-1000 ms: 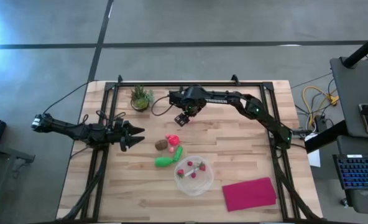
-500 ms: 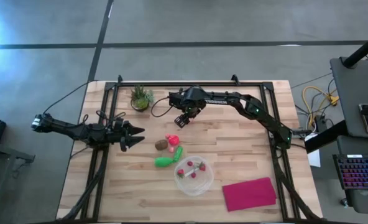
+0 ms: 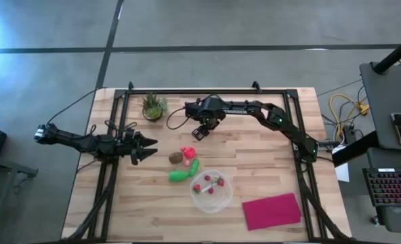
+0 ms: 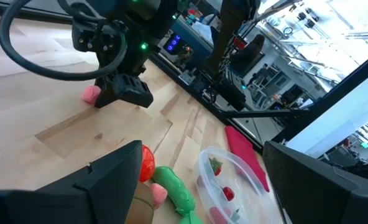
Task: Pick and placing Produce into tupperware
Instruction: Put the top pink peach into the transparent bin, then put the red tomato into the transparent bin
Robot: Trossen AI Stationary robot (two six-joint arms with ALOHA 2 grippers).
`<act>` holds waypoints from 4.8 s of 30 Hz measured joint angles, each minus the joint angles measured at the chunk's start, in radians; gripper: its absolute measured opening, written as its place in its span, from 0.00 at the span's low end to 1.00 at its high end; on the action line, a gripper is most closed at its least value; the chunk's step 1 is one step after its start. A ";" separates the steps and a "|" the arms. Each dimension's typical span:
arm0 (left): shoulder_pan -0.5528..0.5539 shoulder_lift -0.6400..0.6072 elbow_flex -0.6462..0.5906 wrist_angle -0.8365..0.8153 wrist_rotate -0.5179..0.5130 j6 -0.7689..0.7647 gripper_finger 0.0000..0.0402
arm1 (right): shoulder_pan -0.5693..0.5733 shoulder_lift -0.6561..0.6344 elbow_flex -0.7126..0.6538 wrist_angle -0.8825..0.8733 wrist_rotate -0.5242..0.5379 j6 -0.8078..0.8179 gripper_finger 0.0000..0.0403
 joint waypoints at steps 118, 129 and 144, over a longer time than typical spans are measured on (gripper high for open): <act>0.000 0.001 0.000 0.001 -0.001 0.000 0.80 | 0.268 0.101 0.267 -0.021 0.090 -0.472 0.63; 0.000 0.001 0.000 0.001 0.000 0.000 0.80 | 0.328 -0.139 0.342 -0.272 -0.038 -0.359 0.65; 0.000 0.001 0.000 0.000 0.000 0.000 0.80 | 0.578 -0.233 0.005 -0.186 -0.042 -0.025 0.65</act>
